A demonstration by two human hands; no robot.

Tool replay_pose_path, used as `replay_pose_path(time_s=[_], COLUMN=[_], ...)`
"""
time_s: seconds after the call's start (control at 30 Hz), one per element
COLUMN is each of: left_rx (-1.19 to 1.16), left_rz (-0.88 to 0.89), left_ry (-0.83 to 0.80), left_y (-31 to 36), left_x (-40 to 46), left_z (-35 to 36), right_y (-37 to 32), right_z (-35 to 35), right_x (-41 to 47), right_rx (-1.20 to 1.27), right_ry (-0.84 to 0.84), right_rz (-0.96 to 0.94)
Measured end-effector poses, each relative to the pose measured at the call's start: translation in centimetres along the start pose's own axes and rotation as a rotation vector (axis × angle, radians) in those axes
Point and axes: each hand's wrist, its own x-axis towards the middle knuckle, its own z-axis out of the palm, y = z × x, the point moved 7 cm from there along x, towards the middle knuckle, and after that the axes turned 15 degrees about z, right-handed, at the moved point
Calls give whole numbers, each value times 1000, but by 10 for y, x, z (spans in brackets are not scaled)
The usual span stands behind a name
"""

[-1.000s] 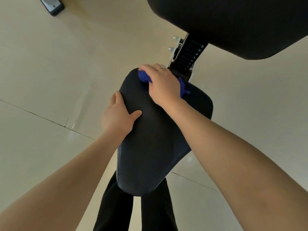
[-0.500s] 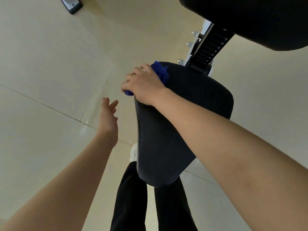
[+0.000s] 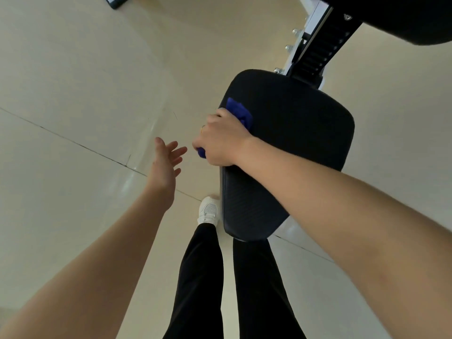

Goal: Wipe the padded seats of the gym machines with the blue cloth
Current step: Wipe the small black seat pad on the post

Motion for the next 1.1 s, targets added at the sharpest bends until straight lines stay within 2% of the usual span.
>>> replay_pose_path(time_s=[0.07, 0.2, 0.27, 0.3, 0.4, 0.43, 0.53, 0.63, 0.7, 0.73, 0.8, 0.87, 0.93, 1.1], left_rx=[20, 35, 56, 59, 80, 96, 120, 67, -2, -27, -48, -33, -18, 6], left_rz=[-2, -41, -61, -68, -44, -26, -23, -96, -130, -135, -129, -120, -128, -132], left_ry=[-16, -50, -74, -91, -153, -168, -179, -191, -232, -260, -298, -321, -314, -303], left_y=[-6, -18, -20, -22, -22, -23, -26, -28, -27, -26, -26, -28, -31, -40], left_x=[0, -8, -14, -16, -15, -15, -15, -19, -26, -29, -33, -35, -37, -44], left_z=[-6, -16, -19, -18, -17, -18, -24, -31, -27, -24, -19, -15, -15, -19], right_y=[-12, -66, -64, -56, -24, -27, -76, -118, -119, -113, -91, -77, -90, -127], right_z=[2, 25, 25, 21, 5, 6, 27, 48, 51, 49, 37, 32, 39, 77], right_x=[-3, -58, -64, -58, -36, -35, -62, -109, -120, -114, -92, -79, -83, -130], right_rx=[-22, -129, -117, -88, 13, -6, -199, -246, -286, -292, -228, -195, -278, -426], right_ry=[-14, -107, -117, -88, 16, 9, -70, -204, -199, -144, -25, -14, -17, -150], right_rz=[47, -243, -293, -246, 99, 134, -42, -289, -363, -322, -84, 121, 63, -256])
